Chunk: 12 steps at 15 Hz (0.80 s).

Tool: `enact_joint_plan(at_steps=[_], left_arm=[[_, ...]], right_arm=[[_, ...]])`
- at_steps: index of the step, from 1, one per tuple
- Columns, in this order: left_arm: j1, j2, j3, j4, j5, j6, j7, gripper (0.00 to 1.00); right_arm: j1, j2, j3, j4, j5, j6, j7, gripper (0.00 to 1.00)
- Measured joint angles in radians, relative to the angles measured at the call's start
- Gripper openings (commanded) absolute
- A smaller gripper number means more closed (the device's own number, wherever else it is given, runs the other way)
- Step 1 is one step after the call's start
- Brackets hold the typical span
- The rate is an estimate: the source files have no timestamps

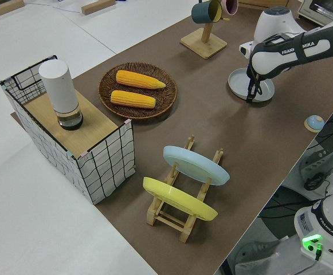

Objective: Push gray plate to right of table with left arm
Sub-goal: 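Push the gray plate with the left gripper toward the toaster oven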

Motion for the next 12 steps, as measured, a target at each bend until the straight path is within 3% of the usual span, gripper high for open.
enact_joint_plan(at_steps=[6,12], left_arm=[[-0.106,0.030,-0.009,0.041,0.000,0.001,-0.135,0.00],[-0.123,0.079,-0.115,0.099,0.000,0.002,-0.294,0.00]], right_arm=[[0.000,0.000,0.000,0.000,0.000,0.000,0.000,0.983],[0.000,0.000,0.000,0.000,0.000,0.000,0.000,0.983]])
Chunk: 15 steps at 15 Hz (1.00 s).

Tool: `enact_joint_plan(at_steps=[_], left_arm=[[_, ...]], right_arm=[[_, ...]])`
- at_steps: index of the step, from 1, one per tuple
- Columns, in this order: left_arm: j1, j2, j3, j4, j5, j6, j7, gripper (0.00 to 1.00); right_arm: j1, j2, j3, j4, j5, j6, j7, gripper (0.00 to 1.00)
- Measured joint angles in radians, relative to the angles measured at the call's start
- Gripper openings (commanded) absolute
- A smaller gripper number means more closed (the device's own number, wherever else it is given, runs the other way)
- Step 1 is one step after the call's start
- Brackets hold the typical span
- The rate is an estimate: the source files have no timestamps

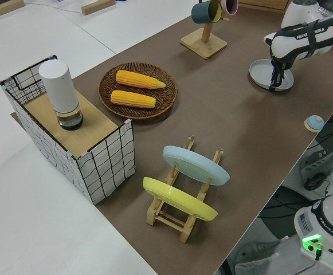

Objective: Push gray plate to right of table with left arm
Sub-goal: 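Push the gray plate with the left gripper toward the toaster oven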

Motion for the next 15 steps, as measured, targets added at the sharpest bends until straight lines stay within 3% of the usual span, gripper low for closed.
enact_joint_plan(at_steps=[3,8,9,11,12,13,15], left_arm=[[-0.002,0.017,-0.031,0.023,0.000,0.000,-0.041,0.00],[-0.029,0.029,-0.046,0.041,0.000,0.002,-0.087,0.00],[-0.031,0.032,-0.048,0.044,0.000,0.002,-0.091,0.13],[-0.034,0.036,-0.048,0.048,0.000,0.002,-0.096,0.68],[-0.036,0.039,-0.048,0.049,0.000,0.002,-0.096,0.91],[-0.038,0.046,-0.049,0.049,0.000,0.002,-0.097,1.00],[-0.038,0.058,-0.050,0.054,0.000,0.003,-0.101,1.00]], right_arm=[[0.000,0.000,0.000,0.000,0.000,0.000,0.000,0.983],[0.000,0.000,0.000,0.000,0.000,0.000,0.000,0.983],[0.000,0.000,0.000,0.000,0.000,0.000,0.000,0.983],[0.000,0.000,0.000,0.000,0.000,0.000,0.000,0.983],[0.000,0.000,0.000,0.000,0.000,0.000,0.000,0.983],[0.000,0.000,0.000,0.000,0.000,0.000,0.000,0.983],[0.000,0.000,0.000,0.000,0.000,0.000,0.000,0.983]])
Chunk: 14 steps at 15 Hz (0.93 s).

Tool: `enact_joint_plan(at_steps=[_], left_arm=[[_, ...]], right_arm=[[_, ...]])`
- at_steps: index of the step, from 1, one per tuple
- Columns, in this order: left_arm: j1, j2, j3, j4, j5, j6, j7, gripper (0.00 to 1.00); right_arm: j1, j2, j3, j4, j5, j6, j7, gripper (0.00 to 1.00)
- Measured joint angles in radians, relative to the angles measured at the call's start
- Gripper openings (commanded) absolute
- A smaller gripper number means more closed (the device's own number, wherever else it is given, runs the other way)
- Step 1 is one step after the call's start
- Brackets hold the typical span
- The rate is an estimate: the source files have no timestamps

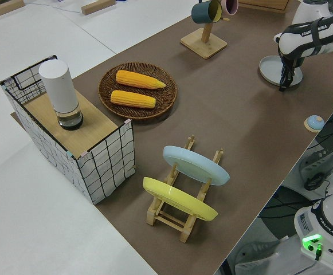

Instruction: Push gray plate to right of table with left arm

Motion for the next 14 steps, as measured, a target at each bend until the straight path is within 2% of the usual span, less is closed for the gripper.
enact_joint_plan(at_steps=[4,9,12,14], left_arm=[[0.000,0.005,0.000,0.021,0.000,-0.032,-0.001,1.00],[0.000,0.005,0.000,0.085,0.001,-0.147,0.038,1.00],[0.001,0.001,0.006,0.133,0.003,-0.252,0.141,1.00],[0.014,-0.018,0.029,0.184,0.005,-0.361,0.254,1.00]], right_arm=[[0.000,0.000,0.000,0.000,0.000,0.000,0.000,0.983],[0.000,0.000,0.000,0.000,0.000,0.000,0.000,0.983],[0.000,0.000,0.000,0.000,0.000,0.000,0.000,0.983],[0.000,0.000,0.000,0.000,0.000,0.000,0.000,0.983]])
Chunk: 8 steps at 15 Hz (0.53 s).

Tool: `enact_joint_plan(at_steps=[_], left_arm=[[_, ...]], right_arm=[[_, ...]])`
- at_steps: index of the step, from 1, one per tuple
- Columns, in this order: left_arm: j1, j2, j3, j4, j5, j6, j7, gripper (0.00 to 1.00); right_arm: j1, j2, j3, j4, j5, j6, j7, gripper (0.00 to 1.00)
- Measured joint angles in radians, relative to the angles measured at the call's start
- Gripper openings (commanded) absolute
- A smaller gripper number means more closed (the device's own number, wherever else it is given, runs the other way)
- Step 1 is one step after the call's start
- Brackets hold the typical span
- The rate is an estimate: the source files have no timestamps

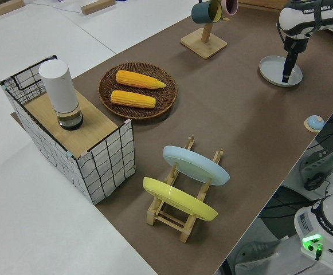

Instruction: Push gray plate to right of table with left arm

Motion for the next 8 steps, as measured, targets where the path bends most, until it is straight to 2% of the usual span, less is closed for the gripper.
enact_joint_plan(at_steps=[3,5,8], left_arm=[[0.104,-0.086,0.023,0.095,0.001,-0.206,0.163,1.00],[0.181,-0.151,0.029,0.127,0.001,-0.300,0.239,1.00],[0.296,-0.267,0.035,0.140,0.002,-0.370,0.382,1.00]], right_arm=[[0.000,0.000,0.000,0.000,0.000,0.000,0.000,0.983],[0.000,0.000,0.000,0.000,0.000,0.000,0.000,0.983],[0.000,0.000,0.000,0.000,0.000,0.000,0.000,0.983]])
